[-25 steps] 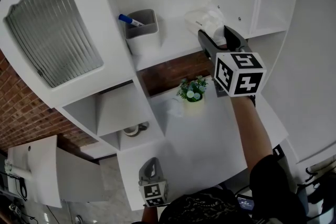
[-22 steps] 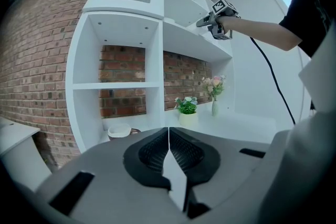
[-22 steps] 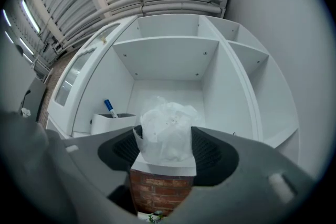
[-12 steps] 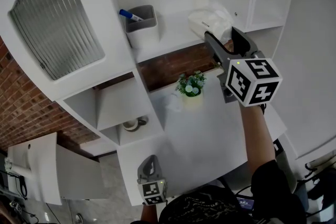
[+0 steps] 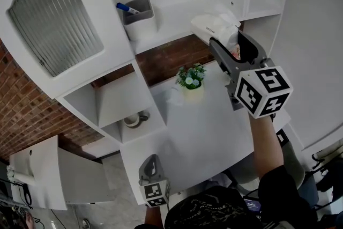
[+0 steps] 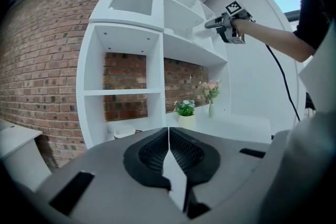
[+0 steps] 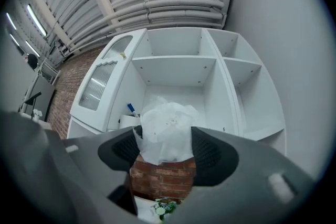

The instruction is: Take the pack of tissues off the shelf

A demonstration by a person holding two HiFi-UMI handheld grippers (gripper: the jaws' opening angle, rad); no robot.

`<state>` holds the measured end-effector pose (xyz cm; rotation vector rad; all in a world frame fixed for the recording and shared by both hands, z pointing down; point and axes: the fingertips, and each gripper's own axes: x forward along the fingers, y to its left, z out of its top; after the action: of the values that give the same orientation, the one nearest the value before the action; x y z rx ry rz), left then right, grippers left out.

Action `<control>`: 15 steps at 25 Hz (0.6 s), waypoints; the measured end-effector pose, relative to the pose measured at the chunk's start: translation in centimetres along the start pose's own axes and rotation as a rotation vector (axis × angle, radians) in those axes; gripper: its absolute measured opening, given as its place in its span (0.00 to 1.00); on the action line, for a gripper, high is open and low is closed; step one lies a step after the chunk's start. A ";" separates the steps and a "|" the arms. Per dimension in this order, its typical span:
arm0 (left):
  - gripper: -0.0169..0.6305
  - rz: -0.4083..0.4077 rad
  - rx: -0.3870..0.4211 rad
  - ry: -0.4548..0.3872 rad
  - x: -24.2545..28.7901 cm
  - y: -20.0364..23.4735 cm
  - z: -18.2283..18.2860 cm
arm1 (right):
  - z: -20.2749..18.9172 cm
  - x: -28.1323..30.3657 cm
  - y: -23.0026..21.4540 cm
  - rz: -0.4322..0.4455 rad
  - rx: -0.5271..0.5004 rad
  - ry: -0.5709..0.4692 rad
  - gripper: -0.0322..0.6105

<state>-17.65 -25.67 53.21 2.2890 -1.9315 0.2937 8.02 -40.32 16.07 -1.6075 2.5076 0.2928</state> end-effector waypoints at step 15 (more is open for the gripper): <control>0.05 -0.072 -0.007 0.024 -2.2 -0.7 -0.9 | -6.4 -4.6 4.0 0.060 -0.018 0.139 0.49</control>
<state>-17.41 -23.27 53.60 2.3335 -1.8311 0.3040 6.15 -36.16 23.71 -1.6141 2.6670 0.2181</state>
